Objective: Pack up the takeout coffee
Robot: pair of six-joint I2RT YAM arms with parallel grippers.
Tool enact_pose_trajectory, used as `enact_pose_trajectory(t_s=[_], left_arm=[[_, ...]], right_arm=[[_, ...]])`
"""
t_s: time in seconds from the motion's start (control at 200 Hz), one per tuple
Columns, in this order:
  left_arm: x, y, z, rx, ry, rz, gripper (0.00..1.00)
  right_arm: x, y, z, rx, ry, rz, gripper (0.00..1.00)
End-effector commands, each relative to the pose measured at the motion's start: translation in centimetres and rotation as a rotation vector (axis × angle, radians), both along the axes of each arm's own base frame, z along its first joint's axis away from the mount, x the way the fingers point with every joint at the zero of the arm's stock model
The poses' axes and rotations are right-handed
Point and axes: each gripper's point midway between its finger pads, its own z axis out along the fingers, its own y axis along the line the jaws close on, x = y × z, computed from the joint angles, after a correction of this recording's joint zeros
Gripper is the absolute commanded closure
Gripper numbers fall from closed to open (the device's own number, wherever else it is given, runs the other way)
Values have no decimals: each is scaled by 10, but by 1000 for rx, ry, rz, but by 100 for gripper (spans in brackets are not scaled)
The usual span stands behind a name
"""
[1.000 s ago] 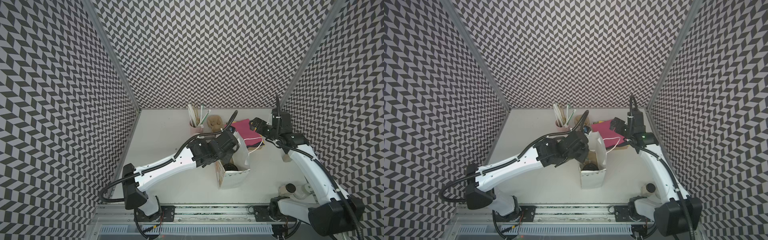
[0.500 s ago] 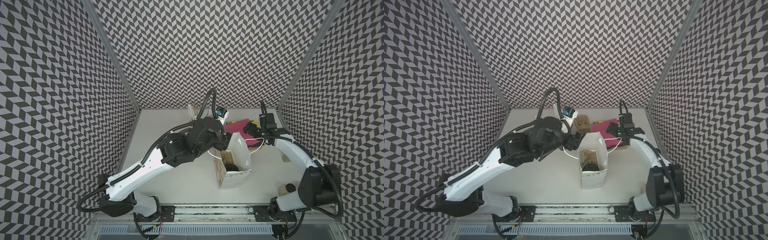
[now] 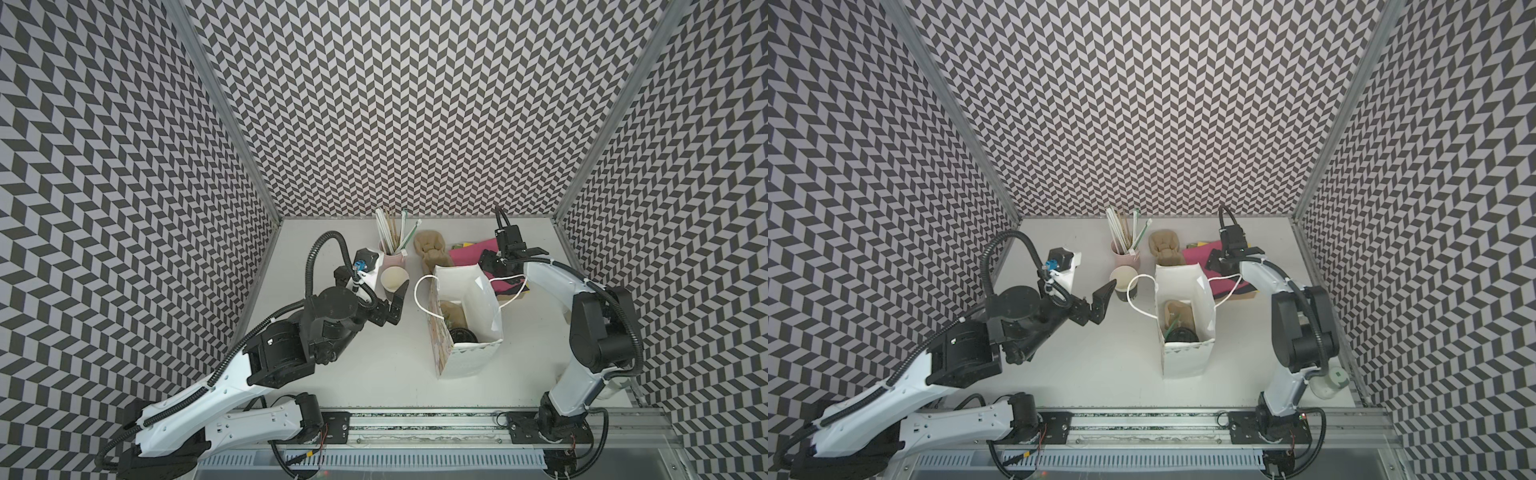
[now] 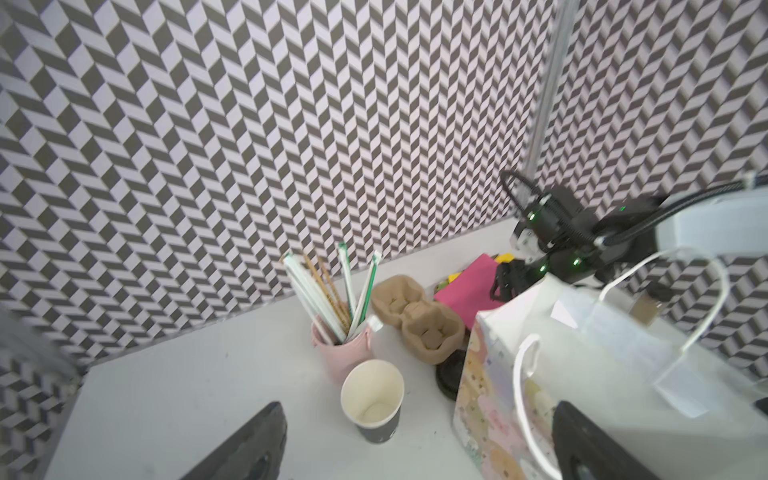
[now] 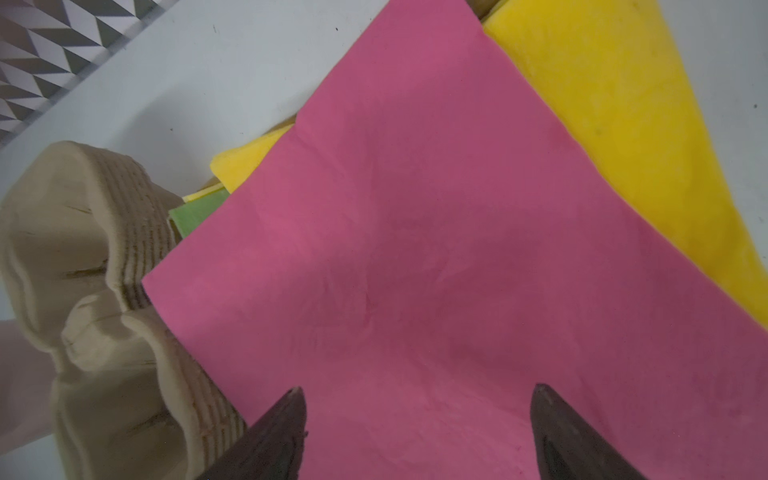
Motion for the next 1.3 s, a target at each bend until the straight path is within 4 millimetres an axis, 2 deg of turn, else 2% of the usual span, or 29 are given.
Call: enact_pose_trajectory(t_s=[0.0,0.065,0.135,0.28,0.345,0.396,0.766,1.046,1.292], left_arm=[[8,29,-2,-35,-71,115,0],[10,38,-13,-49,-76,143,0],[11,44,-25,-60,-79,166,0],[11,61,-33,-118,-102,231,0],[11,66,-35,-134,-104,248,0],[12,68,-37,-142,-100,259,0],[13,71,-44,-154,-92,264,0],[11,72,-46,-163,-95,254,0],[10,70,-46,-169,-93,240,0]], right_arm=[[18,0,2,-37,-53,0,19],[20,1,-5,-40,-37,4,21],[23,2,-11,-46,-27,10,27],[25,1,-21,-61,-13,10,38],[25,1,-23,-60,-13,12,39],[25,1,-25,-59,-13,12,46],[22,6,-38,-40,6,33,67],[18,6,-59,-35,45,40,75],[17,9,-54,-18,29,48,90]])
